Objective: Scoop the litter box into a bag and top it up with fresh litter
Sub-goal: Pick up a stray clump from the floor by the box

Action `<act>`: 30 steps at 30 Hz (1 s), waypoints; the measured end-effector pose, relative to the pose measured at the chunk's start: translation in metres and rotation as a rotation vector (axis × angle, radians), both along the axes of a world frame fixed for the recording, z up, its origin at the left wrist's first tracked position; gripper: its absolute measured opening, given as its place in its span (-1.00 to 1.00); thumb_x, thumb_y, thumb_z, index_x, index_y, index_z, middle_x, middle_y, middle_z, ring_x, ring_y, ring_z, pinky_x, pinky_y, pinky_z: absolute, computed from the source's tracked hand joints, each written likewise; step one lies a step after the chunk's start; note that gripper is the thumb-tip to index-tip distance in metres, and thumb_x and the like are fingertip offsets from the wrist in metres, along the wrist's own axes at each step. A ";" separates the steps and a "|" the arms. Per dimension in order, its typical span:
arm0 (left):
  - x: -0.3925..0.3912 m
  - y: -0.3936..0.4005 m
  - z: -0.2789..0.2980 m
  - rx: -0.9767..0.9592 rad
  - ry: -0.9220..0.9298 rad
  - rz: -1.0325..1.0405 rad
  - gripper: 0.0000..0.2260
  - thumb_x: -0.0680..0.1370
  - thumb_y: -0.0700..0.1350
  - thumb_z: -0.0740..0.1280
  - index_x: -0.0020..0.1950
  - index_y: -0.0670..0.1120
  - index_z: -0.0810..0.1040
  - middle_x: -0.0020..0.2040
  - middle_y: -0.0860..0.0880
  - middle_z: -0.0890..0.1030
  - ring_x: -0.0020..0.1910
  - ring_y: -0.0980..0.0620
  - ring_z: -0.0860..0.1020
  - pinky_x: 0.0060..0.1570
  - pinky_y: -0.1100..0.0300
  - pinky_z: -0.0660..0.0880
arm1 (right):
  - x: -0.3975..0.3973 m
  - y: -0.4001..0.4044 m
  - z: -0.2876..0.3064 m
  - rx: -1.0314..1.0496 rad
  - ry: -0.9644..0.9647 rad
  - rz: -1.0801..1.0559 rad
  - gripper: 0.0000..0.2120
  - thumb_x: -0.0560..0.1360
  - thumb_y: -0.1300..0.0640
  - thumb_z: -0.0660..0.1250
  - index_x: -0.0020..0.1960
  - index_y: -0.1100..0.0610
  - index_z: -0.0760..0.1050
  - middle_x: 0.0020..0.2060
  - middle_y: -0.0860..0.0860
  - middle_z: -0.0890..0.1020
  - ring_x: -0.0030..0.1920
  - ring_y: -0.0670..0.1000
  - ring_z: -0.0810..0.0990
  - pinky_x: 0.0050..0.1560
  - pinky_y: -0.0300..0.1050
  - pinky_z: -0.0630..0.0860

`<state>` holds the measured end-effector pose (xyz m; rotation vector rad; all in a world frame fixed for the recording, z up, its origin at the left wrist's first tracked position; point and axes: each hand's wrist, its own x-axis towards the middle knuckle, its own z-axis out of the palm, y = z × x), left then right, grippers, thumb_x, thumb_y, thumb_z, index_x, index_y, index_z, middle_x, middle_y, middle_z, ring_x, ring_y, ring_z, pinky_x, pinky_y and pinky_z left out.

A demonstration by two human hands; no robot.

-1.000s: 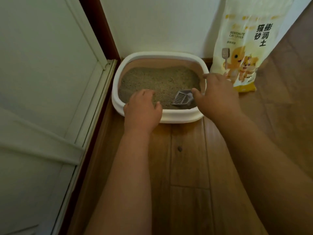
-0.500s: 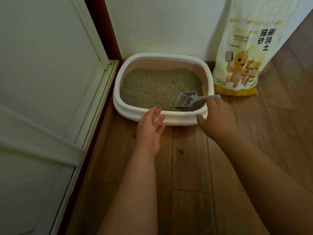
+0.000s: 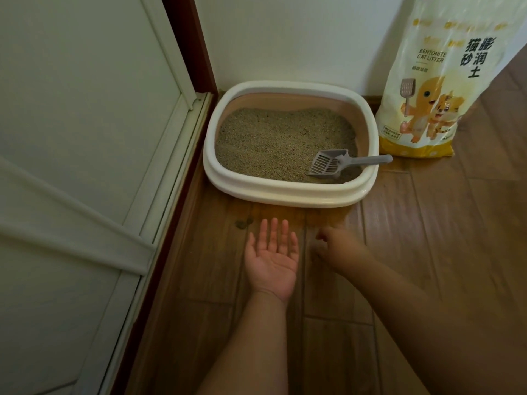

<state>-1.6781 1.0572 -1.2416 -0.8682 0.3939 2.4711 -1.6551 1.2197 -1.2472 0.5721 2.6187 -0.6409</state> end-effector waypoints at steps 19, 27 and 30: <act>-0.021 -0.005 0.001 0.001 0.064 -0.036 -0.57 0.64 0.15 0.21 0.43 -0.03 0.54 0.34 -0.04 0.64 0.37 -0.12 0.56 0.39 -0.05 0.34 | 0.004 -0.012 -0.035 -0.024 0.074 -0.056 -0.84 0.57 0.12 0.34 0.15 -0.02 0.50 0.14 -0.01 0.52 0.04 -0.02 0.55 0.13 -0.05 0.58; -0.047 -0.012 0.006 -0.037 0.159 -0.076 -0.52 0.64 0.18 0.19 0.44 -0.05 0.54 0.33 -0.05 0.64 0.39 -0.09 0.54 0.47 -0.09 0.30 | -0.050 -0.034 0.066 -0.334 0.574 0.003 -0.80 0.46 0.13 0.51 -0.01 -0.01 0.52 -0.13 -0.11 0.63 -0.16 -0.13 0.61 -0.14 -0.23 0.56; -0.053 -0.012 0.008 0.034 0.225 -0.083 -0.50 0.62 0.19 0.21 0.44 -0.08 0.54 0.39 -0.08 0.60 0.36 -0.14 0.57 0.46 -0.14 0.35 | -0.056 -0.044 0.087 -0.354 0.551 0.185 -0.82 0.46 0.07 0.52 -0.03 -0.03 0.53 -0.13 -0.13 0.62 -0.14 -0.13 0.59 -0.13 -0.19 0.56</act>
